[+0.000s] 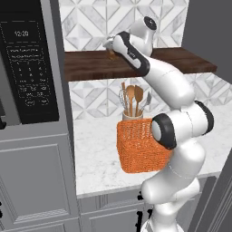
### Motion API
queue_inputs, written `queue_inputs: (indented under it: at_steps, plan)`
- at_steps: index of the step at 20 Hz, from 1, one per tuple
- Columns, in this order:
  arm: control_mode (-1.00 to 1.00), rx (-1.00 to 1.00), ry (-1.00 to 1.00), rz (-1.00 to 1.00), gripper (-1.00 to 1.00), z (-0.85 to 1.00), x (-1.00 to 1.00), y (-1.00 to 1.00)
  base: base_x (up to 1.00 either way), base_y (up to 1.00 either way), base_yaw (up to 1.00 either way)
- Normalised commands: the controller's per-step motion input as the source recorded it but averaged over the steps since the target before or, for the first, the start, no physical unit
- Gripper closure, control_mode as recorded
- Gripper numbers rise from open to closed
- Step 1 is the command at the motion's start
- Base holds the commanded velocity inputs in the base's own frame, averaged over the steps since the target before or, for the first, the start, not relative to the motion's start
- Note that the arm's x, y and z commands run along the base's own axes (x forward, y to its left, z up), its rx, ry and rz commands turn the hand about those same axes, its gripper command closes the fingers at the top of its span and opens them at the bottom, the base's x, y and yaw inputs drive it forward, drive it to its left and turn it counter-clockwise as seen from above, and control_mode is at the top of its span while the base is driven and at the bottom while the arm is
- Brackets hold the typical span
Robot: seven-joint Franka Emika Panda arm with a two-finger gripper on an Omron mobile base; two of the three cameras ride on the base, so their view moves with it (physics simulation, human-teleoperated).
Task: Open the cabinet, pick up the bread from the cabinet and place it in the basket. Then move the basket to the dining counter.
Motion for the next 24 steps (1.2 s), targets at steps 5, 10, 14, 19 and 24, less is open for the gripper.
queue_inputs:
  at_steps: [5,10,14,19,24]
  plan:
    - [-1.00,0.00,-0.01,0.00,1.00,0.00,-1.00,-0.08,0.00,0.00,0.00]
    - [-1.00,0.00,-0.03,-0.01,1.00,0.00,-1.00,-0.05,0.00,0.00,0.00]
    - [-1.00,0.00,-0.02,-0.01,1.00,0.04,-1.00,-0.12,0.00,0.00,0.00]
    - [-1.00,0.00,-0.01,0.00,1.00,0.02,-1.00,-0.18,0.00,0.00,0.00]
    - [-1.00,0.00,0.00,0.00,1.00,0.00,-1.00,-0.18,0.00,0.00,0.00]
